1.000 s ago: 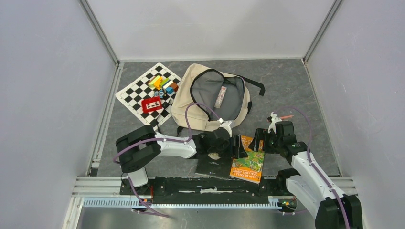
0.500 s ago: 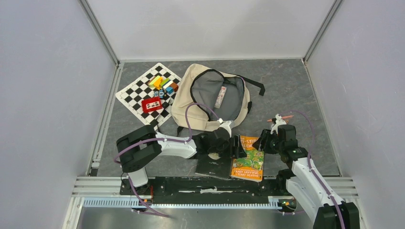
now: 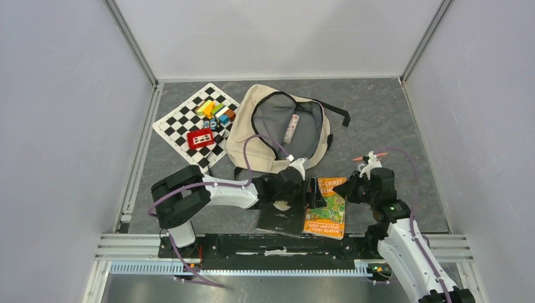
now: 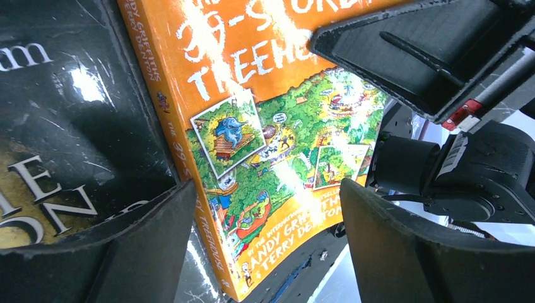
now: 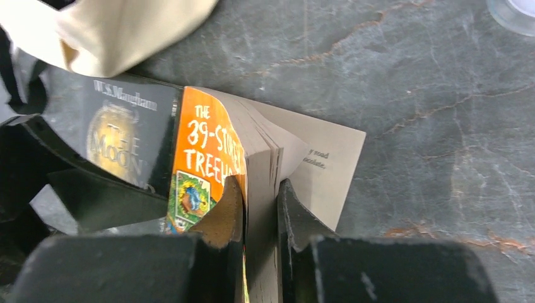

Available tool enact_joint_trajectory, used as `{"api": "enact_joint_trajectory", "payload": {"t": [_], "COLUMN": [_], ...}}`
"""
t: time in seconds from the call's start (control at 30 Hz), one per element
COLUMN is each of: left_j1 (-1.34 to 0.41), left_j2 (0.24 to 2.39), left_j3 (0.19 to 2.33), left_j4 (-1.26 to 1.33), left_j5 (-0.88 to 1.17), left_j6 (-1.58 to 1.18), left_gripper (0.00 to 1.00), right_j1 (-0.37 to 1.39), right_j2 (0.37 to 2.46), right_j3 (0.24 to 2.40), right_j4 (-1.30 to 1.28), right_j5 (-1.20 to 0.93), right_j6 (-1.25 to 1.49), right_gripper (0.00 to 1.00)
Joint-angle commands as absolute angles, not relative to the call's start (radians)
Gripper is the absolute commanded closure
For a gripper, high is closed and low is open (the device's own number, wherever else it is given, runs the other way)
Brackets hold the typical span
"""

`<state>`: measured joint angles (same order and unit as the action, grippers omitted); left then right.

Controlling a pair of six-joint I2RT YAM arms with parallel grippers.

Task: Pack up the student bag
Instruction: Pick up the files from the center of the board.

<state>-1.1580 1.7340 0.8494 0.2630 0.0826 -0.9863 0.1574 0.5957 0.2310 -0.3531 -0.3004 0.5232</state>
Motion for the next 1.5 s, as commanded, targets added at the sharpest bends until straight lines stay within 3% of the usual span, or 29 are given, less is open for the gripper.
{"api": "enact_joint_trajectory", "payload": {"t": [0.0,0.17,0.47,0.8,1.13,1.23,1.47], "left_j1": [-1.141,-1.11,-0.995,-0.932,-0.933,-0.933,-0.933], "left_j2": [1.624,1.443,1.19,1.122,1.208,1.24,1.295], "left_j3": [0.852,0.852,0.789,0.705,0.69,0.685,0.666], "left_j4": [0.297,0.214,0.114,0.159,0.379,0.443,0.579], "left_j5": [0.088,0.098,0.214,0.206,0.363,0.394,0.434], "left_j6": [-0.874,-0.782,-0.712,-0.741,-0.806,-0.84,-0.878], "left_gripper": [0.09,0.0,0.0,0.0,0.01,0.16,0.91], "right_j1": [0.179,0.179,0.179,0.18,0.179,0.179,0.179], "right_j2": [0.503,0.439,0.473,0.529,0.53,0.528,0.54], "right_j3": [0.266,0.353,0.455,0.568,0.543,0.537,0.507], "right_j4": [-0.294,-0.212,-0.009,0.159,0.231,0.236,0.165], "right_j5": [-0.379,-0.381,-0.472,-0.623,-0.675,-0.673,-0.635], "right_j6": [0.644,0.684,0.732,0.744,0.756,0.755,0.727], "right_gripper": [1.0,1.0,1.0,1.0,1.0,1.0,1.0]}}
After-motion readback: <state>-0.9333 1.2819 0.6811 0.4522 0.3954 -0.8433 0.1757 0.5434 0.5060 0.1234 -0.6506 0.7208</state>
